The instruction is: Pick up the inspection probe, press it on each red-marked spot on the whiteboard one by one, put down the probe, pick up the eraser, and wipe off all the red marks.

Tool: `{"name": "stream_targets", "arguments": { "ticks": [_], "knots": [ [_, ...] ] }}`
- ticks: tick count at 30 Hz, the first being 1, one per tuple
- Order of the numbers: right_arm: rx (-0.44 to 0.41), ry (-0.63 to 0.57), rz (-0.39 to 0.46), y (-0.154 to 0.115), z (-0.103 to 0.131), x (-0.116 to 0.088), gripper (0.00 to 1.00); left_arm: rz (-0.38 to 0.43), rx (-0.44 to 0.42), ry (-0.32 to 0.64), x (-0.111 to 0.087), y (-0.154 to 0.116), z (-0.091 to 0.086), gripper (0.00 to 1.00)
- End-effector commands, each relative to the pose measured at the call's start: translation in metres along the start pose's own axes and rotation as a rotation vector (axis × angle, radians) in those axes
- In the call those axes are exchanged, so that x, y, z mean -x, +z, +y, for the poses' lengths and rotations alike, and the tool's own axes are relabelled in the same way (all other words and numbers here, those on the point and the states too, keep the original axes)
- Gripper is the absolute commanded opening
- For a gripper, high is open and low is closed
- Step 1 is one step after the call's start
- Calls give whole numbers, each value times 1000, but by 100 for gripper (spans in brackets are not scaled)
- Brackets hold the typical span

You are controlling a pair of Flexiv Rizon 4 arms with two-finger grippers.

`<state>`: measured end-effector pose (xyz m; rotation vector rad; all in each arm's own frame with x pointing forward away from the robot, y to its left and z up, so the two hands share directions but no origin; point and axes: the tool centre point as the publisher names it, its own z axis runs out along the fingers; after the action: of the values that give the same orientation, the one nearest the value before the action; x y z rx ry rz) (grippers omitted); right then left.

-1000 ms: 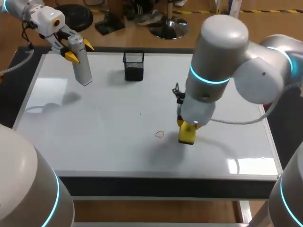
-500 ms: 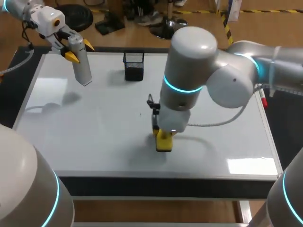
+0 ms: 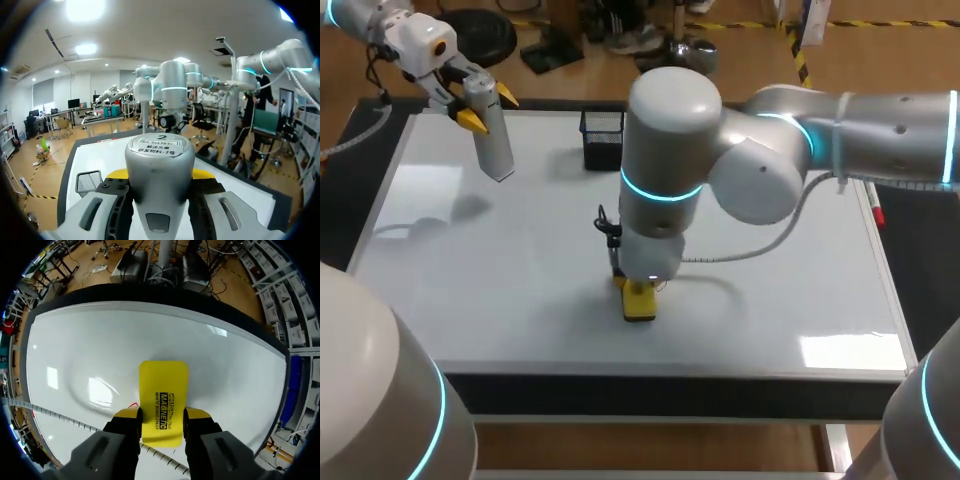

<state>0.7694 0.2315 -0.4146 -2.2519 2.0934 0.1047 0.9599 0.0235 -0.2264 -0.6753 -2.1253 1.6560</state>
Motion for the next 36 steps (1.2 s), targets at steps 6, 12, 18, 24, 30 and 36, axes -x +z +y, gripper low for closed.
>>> {"name": "stream_targets", "arguments": {
  "ticks": [6, 12, 18, 24, 30, 36],
  "knots": [
    [12, -1, 46, 11, -9, 4, 0, 5, -1, 0, 1, -2, 0, 0],
    [16, 17, 47, 12, -11, -5, 0, 5, -1, 0, 1, -2, 0, 0],
    [21, 54, 58, 13, -12, -26, 0, 5, -1, 0, 1, -2, 0, 0],
    [21, 107, 75, 13, -13, -54, 0, 5, -1, 0, 1, -2, 0, 0],
    [17, 137, 100, 11, -14, -79, 0, 5, -1, 0, 1, -2, 0, 0],
    [17, 163, 112, 5, -18, -99, 0, 5, -1, 0, 1, -2, 0, 0]
  ]
}}
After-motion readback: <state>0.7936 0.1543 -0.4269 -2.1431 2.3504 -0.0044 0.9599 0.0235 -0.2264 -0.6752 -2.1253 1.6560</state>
